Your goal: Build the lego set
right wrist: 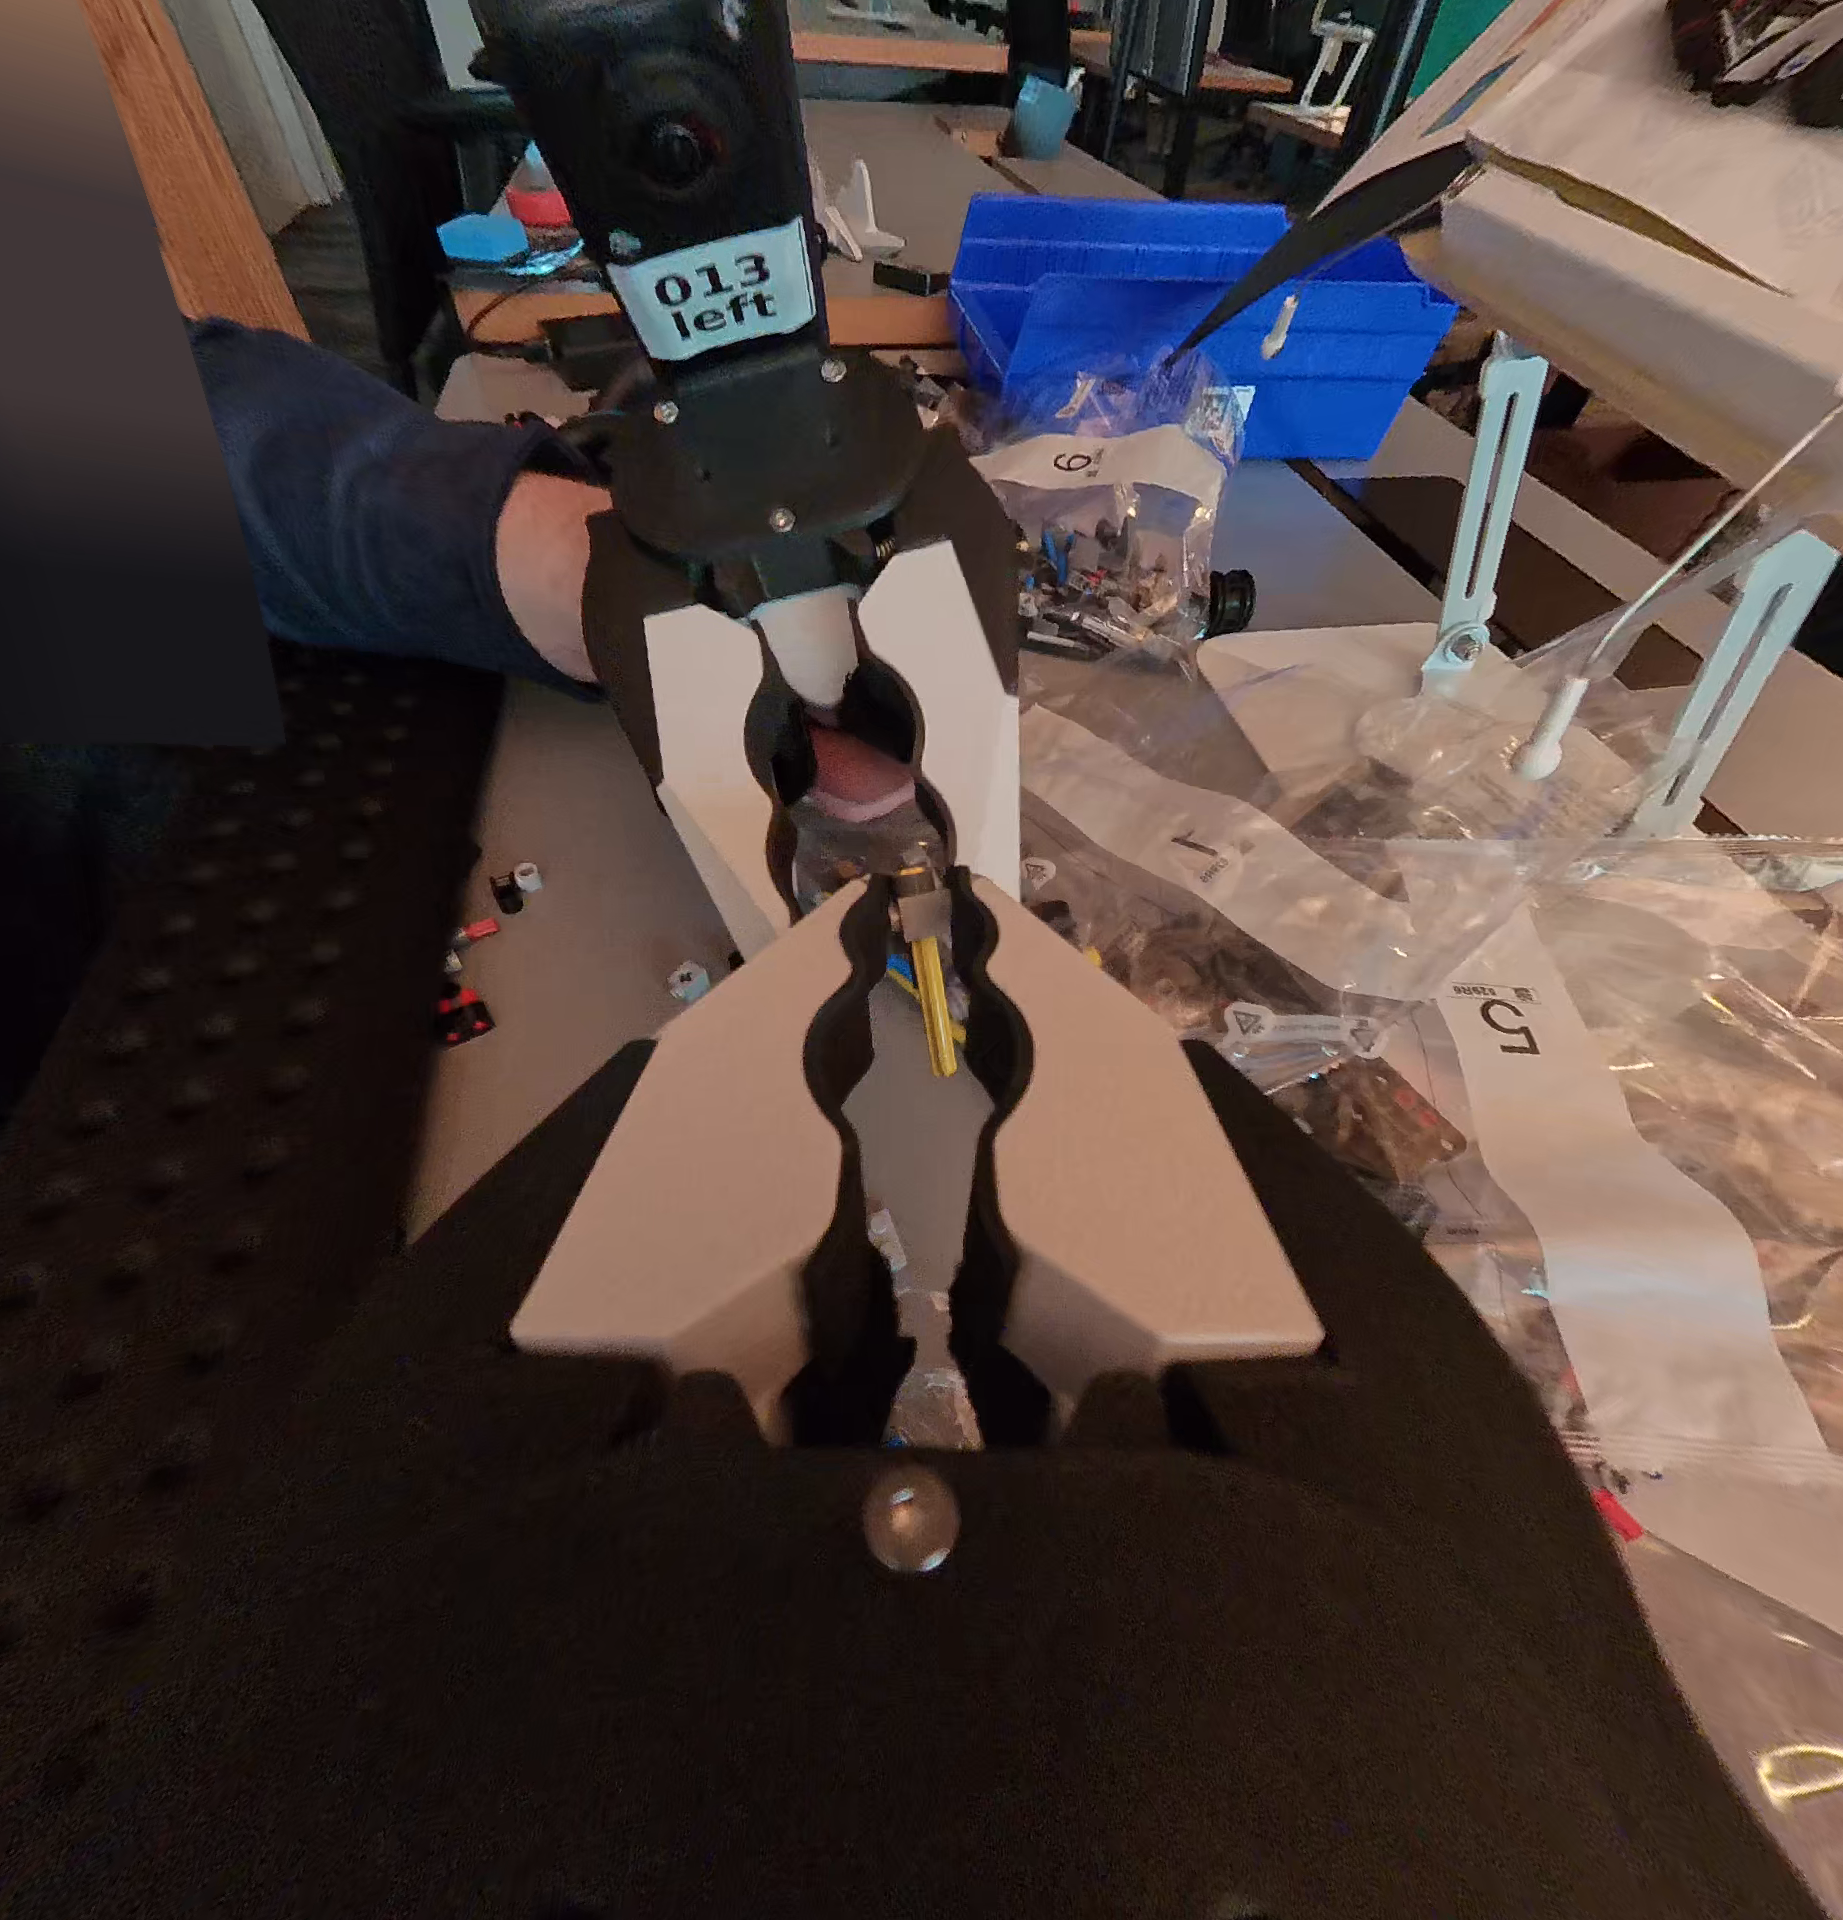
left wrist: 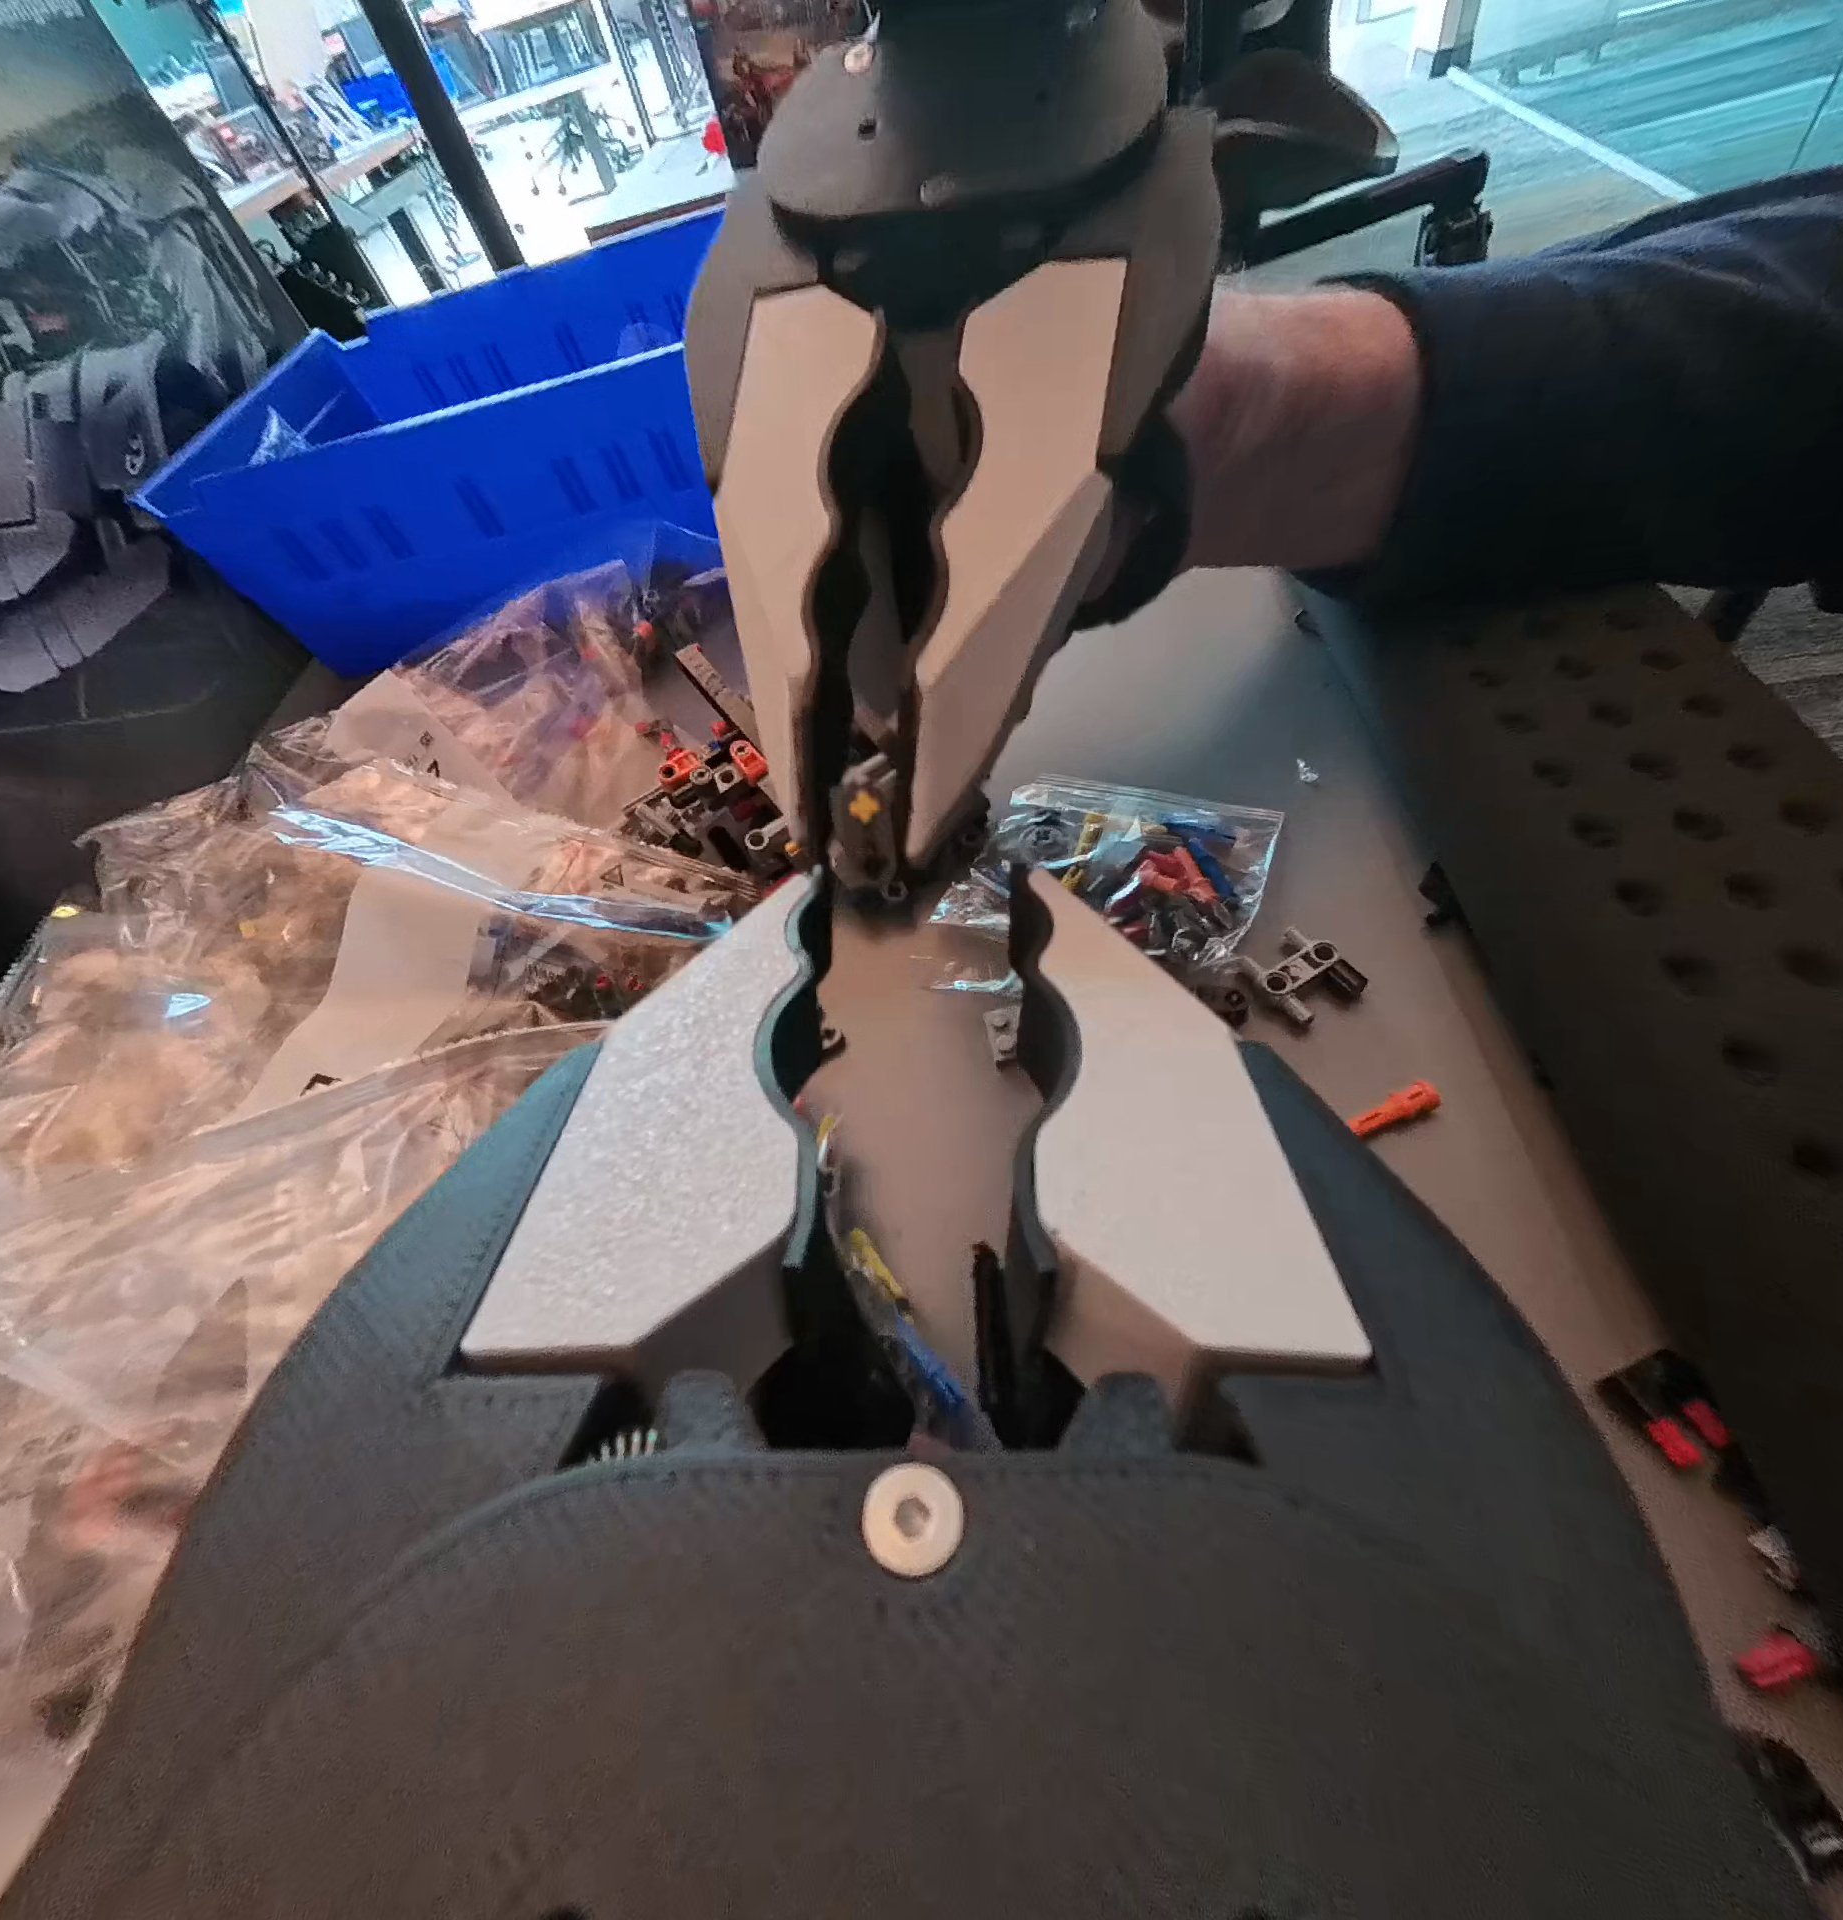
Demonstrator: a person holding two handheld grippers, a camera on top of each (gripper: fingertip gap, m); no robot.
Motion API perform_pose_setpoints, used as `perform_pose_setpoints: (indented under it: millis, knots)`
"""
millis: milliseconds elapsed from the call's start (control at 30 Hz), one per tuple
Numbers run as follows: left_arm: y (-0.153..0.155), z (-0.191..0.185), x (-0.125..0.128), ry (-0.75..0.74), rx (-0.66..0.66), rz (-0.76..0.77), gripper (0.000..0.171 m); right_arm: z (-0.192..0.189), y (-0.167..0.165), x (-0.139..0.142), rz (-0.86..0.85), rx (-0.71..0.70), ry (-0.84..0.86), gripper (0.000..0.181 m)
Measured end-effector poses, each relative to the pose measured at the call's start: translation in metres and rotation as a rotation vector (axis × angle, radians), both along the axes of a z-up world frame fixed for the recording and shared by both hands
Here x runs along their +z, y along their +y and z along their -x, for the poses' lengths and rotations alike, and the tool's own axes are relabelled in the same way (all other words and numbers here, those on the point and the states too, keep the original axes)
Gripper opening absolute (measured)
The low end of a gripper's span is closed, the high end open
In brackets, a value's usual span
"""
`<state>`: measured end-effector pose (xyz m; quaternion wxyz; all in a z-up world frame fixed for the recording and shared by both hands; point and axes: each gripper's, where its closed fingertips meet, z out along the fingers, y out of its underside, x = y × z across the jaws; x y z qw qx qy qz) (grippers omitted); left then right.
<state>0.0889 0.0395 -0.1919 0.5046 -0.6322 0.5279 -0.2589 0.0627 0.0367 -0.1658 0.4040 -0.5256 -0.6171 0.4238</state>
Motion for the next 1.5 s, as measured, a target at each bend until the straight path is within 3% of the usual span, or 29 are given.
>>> perform_pose_setpoints:
  millis: [133,967,1500]
  knots:
    - [0.0014,0.0014,0.0018,-0.005,0.01,-0.016,0.014,0.0012,-0.0005,-0.0002,0.001,0.0,0.001,0.009]
    - [0.0036,0.0044,0.0037,0.029,0.032,-0.074,0.011,-0.0023,-0.0003,0.0023,-0.014,-0.008,-0.008,0.009]
    - [0.0007,0.0051,0.0096,-0.023,0.006,-0.046,0.014,-0.0005,0.0003,0.0005,-0.015,-0.007,-0.009,0.009]
